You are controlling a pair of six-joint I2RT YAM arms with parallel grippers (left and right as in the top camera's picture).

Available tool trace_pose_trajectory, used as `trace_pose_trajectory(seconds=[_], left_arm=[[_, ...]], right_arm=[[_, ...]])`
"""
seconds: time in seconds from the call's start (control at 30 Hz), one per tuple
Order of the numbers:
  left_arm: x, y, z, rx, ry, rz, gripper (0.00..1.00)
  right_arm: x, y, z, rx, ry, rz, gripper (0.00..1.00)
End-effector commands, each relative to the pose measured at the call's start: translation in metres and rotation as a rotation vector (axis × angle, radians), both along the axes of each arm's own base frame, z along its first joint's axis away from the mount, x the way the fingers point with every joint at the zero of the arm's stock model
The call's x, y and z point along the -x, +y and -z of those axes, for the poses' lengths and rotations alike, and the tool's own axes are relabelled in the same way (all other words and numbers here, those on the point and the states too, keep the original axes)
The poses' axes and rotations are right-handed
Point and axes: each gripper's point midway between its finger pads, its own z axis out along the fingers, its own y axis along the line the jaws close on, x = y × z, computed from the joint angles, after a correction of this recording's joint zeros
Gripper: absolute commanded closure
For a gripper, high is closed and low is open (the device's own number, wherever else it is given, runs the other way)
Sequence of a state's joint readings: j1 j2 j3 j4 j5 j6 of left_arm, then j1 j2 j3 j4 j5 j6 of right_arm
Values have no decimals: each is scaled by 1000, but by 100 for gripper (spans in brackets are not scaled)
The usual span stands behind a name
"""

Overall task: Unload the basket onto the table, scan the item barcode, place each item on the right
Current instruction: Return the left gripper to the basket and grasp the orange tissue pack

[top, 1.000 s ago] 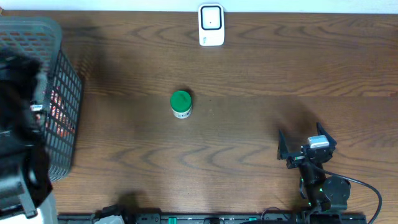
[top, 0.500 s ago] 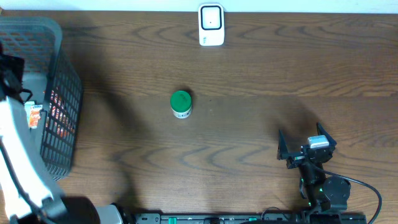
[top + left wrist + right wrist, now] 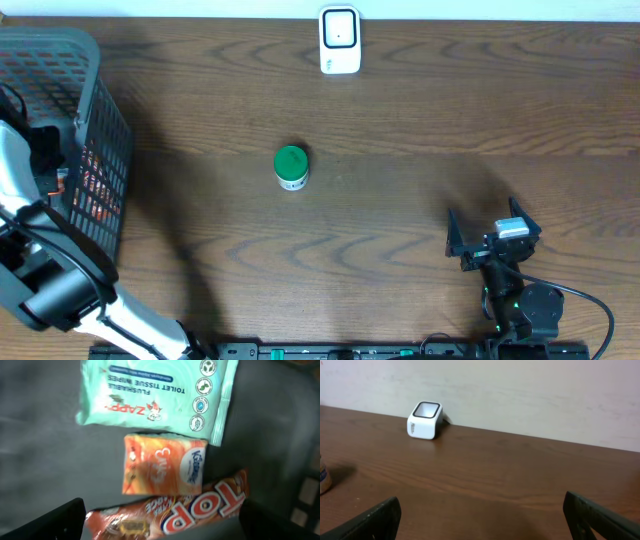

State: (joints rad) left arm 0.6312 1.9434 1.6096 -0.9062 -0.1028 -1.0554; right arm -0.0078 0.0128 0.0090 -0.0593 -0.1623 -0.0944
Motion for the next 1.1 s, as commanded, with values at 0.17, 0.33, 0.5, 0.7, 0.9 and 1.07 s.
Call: trace_pose_trajectory(seconds=[0.17,0.33,0.5,0.7,0.9,1.07], left_arm=[[-11,4,24,22,-7,-19,2],[-11,5,36,31,8,-20,2],[-15,9,43,25,5,-21,2],[-14,9,64,49,37,-22,2],[-7,9,84,80,80,-29,2],[6,8,87,107,120,-27,20]], right_arm=[[0,1,2,-11,6,-4,1],[0,1,2,-11,6,-4,1],[0,1,2,-11,6,-4,1],[0,1,2,-11,6,-4,1],[0,1,2,-11,6,-4,1],[0,1,2,-11,6,-4,1]])
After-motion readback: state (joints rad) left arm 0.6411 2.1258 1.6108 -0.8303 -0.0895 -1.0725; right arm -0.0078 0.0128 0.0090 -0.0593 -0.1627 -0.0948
